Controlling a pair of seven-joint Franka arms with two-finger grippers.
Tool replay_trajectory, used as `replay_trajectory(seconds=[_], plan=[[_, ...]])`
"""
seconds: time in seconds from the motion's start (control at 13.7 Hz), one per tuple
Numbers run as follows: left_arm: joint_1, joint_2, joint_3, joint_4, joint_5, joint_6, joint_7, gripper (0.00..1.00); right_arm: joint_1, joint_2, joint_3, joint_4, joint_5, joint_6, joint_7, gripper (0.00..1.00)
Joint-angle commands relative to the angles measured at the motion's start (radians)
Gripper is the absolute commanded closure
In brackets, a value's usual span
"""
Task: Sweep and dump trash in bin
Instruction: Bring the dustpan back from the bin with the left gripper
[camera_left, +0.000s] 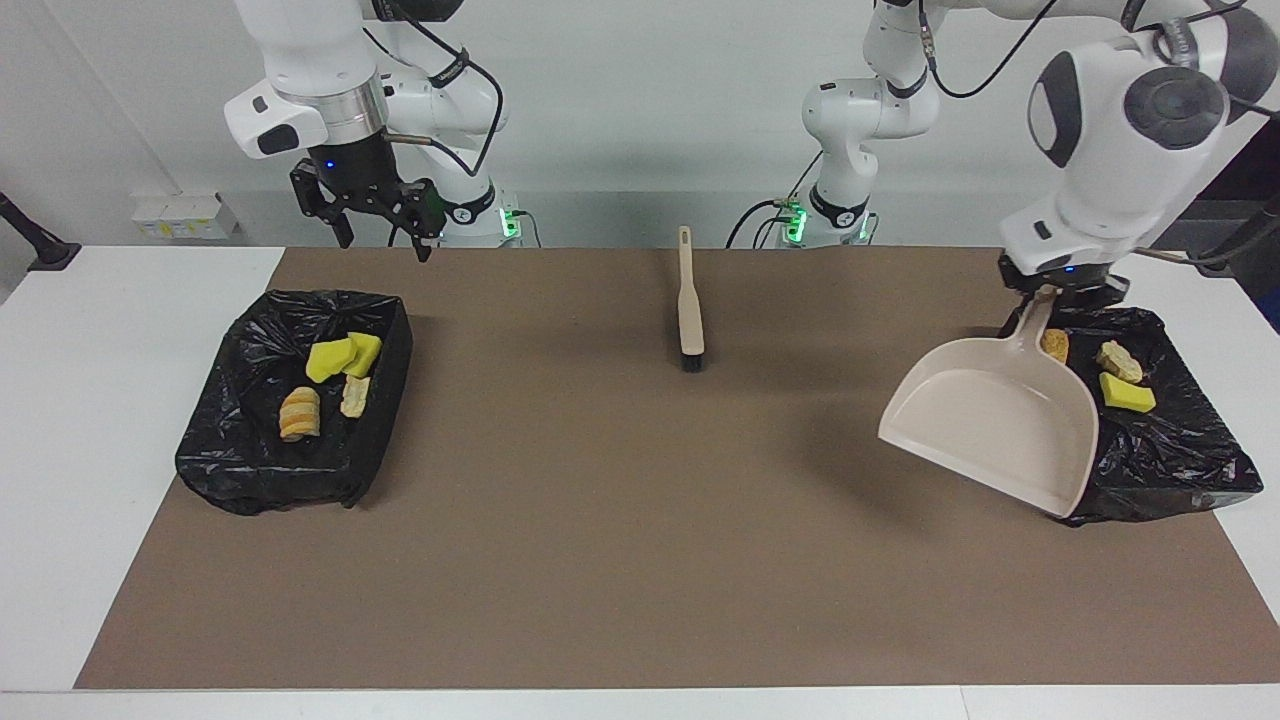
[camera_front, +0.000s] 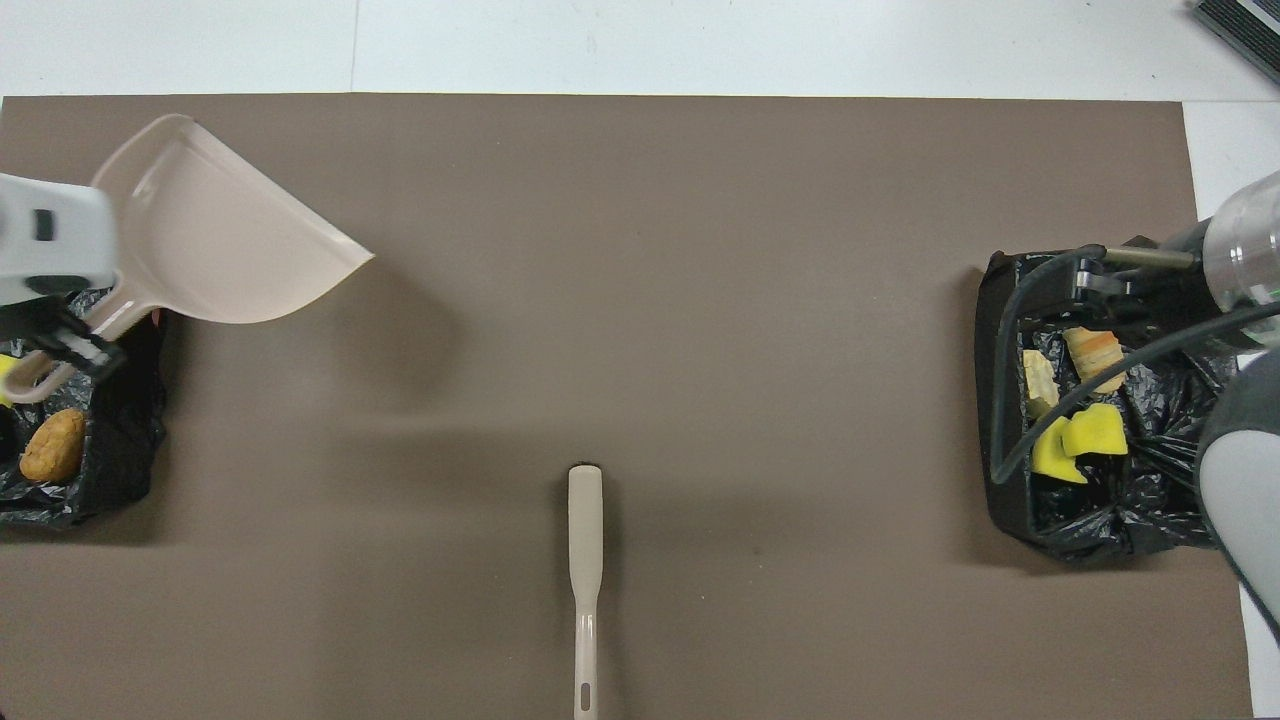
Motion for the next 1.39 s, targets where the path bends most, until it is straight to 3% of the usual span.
replay_trajectory(seconds=[0.0,0.22,0.44,0.59,0.95,1.32], plan=[[-0.123,-0.009,0.018,-0.053,-0.098,0.062,-0.230,1.00,0.001,-0.031,-0.011,-0.039,0.022,0.006,-0.026,0.00],[-0.267,0.079,0.018,-0.066,-0.175,0.172,-0.401,1.00,0.063,-0.033,-0.079,-0.041,0.022,0.007,-0.026,0.00],[-0.312,0.159,0.018,-0.073,-0.294,0.376,-0.457,1.00,0.127,-0.024,-0.149,-0.039,0.023,0.010,-0.028,0.00],[-0.350,0.202,0.018,-0.073,-0.325,0.471,-0.519,1.00,0.118,-0.024,-0.154,-0.038,0.059,0.010,-0.026,0.00],[-0.399,0.208,0.018,-0.158,-0.361,0.621,-0.689,1.00,0.109,-0.019,-0.154,-0.036,0.059,0.010,-0.035,0.00],[-0.432,0.225,0.018,-0.216,-0.361,0.683,-0.710,1.00,0.106,-0.019,-0.155,-0.041,0.062,0.036,-0.089,0.00]])
